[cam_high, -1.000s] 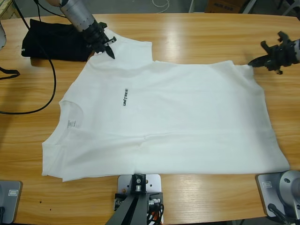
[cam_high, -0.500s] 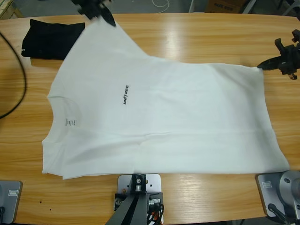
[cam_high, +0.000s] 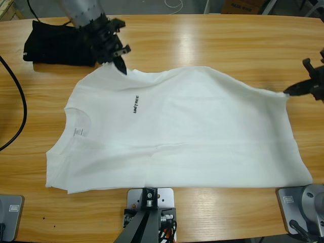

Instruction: Fold clothes

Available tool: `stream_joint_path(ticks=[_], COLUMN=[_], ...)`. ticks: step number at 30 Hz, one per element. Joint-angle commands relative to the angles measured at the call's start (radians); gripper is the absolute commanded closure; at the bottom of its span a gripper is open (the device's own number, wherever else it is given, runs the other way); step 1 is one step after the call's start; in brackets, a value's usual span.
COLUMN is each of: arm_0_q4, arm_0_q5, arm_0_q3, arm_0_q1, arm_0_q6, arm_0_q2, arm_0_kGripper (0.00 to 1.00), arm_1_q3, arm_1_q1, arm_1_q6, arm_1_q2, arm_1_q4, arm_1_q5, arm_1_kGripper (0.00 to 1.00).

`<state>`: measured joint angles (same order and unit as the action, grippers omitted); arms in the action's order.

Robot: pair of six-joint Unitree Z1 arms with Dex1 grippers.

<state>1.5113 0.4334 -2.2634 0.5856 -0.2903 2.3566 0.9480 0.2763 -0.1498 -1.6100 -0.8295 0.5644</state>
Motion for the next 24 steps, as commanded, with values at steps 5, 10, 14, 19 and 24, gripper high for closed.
stream_joint_path(ticks=[5,10,14,19,24], arm_0_q4=[-0.208,-0.279,-0.328,-0.342,-0.342], arm_0_q5=[0.011,0.016,0.025,0.024,0.022], arm_0_q3=[0.672,0.771,0.826,0.844,0.864], arm_0_q1=[-0.040,-0.032,0.008,0.112,0.171], arm_0_q6=[0.018,0.002,-0.029,-0.106,-0.158], arm_0_q2=[-0.310,-0.385,-0.412,-0.447,-0.486], arm_0_kGripper=[1.000,1.000,1.000,1.000,1.000], arm_1_q3=[0.016,0.046,0.061,0.063,0.066], arm_1_q1=[-0.009,-0.043,-0.068,-0.068,-0.054], arm_1_q6=[0.006,-0.027,-0.043,-0.042,-0.043], arm_1_q2=[-0.010,-0.006,-0.018,-0.017,0.018], arm_1_q4=[-0.193,-0.270,-0.298,-0.278,-0.257], arm_1_q5=[-0.111,-0.175,-0.219,-0.276,-0.363], arm_1_kGripper=[1.000,1.000,1.000,1.000,1.000])
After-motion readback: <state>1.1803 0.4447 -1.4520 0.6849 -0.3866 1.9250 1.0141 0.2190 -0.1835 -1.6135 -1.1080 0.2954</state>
